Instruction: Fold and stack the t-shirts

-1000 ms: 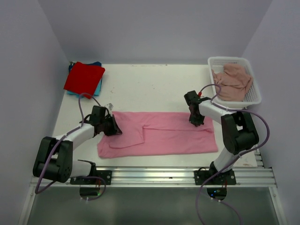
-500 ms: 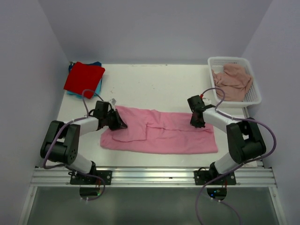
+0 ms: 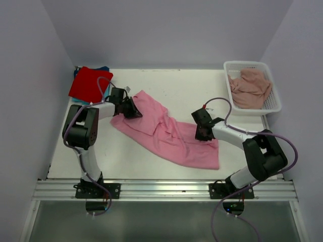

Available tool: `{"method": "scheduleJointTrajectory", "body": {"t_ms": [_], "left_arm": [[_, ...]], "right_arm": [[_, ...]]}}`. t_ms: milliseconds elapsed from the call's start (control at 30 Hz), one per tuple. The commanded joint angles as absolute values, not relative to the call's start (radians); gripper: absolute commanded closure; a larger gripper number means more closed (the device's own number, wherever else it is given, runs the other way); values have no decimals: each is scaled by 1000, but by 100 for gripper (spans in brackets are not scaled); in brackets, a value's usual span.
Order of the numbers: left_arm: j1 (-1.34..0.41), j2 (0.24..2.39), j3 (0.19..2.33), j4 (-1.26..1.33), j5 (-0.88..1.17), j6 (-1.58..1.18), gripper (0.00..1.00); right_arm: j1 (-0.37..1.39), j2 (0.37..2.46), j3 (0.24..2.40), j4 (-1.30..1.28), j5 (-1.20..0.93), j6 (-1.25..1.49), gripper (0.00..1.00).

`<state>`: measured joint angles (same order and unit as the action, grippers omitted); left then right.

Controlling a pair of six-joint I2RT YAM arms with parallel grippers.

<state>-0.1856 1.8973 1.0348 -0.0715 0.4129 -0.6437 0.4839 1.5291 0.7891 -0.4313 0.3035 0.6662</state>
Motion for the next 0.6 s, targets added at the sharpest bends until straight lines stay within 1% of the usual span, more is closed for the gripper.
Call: {"method": "scheduleJointTrajectory", "body": {"t_ms": [0,133,167,200,233,333,433,567], "left_arm": [[-166,2037,1162,-158,305,-624,100],[-160,2138,1336,-189,354,-604,100],[-156,2160,1409,-195,366,-598,100],[-153,2211,1449,-216,382,-591,100],[-152,2238,1530,-227,417,-586,100],[-149,2345,1667,-245,509,-589,100],[-149,2451,1771,-245,596,-610,100],[-149,2526,1807,-167,669,-655,100]], "right_arm": [[547,1563,738,-534,163,726,100],[584,1508,735,-575,170,744,100],[587,1494,733,-581,169,752,100],[600,1483,735,-589,169,755,100],[607,1465,738,-603,167,758,100],[635,1442,752,-629,166,773,100],[658,1427,768,-643,166,782,100],[675,1430,766,-618,109,788,100]]}}
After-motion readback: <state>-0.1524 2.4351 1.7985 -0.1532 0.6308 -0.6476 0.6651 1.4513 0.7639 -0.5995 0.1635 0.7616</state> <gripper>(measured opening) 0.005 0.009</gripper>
